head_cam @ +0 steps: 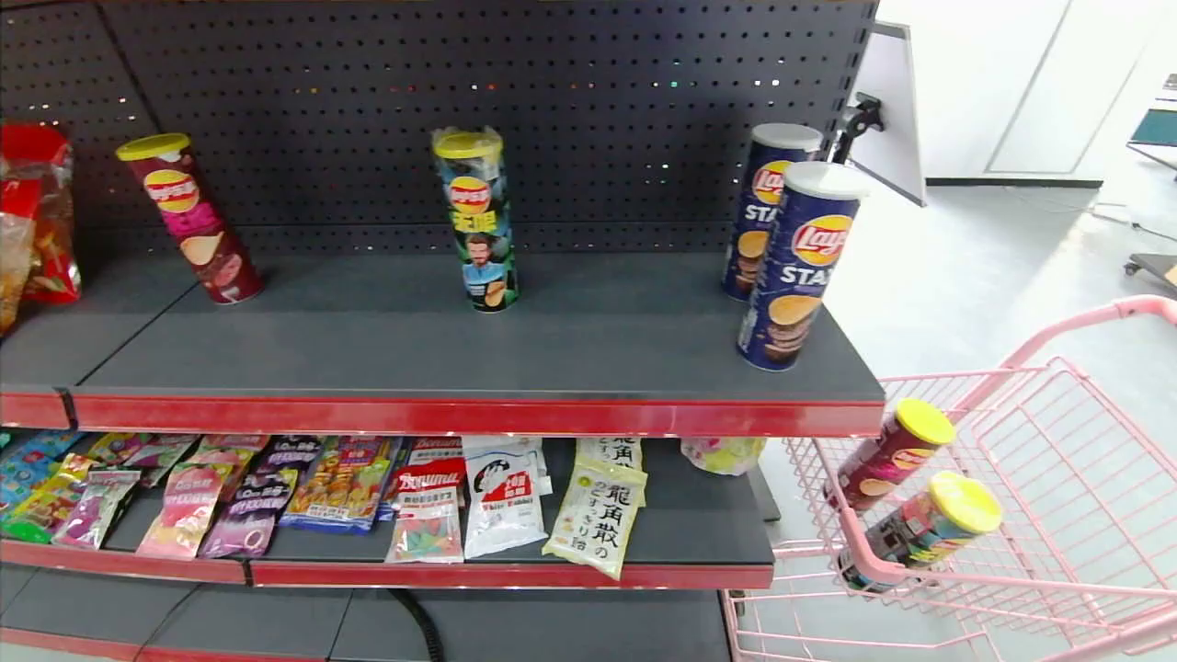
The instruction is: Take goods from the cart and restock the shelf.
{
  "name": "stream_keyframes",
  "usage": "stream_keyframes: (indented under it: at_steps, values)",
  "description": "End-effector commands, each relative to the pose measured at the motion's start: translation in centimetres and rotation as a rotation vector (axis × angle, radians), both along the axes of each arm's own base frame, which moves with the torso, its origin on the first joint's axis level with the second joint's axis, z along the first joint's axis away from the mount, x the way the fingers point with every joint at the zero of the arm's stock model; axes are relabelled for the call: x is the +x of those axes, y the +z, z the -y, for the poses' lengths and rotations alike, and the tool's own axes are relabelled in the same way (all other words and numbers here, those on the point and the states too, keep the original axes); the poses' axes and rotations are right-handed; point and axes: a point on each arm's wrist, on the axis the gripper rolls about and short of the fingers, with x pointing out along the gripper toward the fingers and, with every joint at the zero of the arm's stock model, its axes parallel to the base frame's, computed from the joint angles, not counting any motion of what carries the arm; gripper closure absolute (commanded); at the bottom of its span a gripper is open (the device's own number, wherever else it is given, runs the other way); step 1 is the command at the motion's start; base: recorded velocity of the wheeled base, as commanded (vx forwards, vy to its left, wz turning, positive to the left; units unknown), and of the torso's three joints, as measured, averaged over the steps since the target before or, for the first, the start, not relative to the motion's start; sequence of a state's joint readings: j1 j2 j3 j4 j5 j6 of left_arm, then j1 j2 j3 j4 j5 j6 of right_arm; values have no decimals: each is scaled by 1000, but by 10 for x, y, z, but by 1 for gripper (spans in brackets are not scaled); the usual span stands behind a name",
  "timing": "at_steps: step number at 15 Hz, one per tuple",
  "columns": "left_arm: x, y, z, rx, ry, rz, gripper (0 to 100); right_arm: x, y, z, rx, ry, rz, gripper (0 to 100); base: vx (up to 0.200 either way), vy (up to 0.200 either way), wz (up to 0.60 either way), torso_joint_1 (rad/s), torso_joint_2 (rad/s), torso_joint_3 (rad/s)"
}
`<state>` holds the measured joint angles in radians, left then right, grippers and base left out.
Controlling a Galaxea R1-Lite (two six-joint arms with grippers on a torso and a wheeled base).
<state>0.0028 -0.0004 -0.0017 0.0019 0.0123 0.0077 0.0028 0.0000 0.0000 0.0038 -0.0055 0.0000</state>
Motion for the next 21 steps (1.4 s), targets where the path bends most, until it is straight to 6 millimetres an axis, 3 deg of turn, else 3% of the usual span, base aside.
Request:
stream_keyframes:
  at_steps: [1,8,13,21]
  values:
    - [0,0,0,0,0,0,0,0,0,0,0,0,1,0,0,0,-600,2,7,2]
    - [0,0,0,0,0,0,0,0,0,0,2,0,1,0,0,0,-600,0,0,4]
    - [0,0,0,0,0,0,0,0,0,0,6,1,1,0,0,0,0,-8,16,13]
    - [0,0,0,0,-1,0,0,0,0,0,5,1,1,0,0,0,0,-149,368,215]
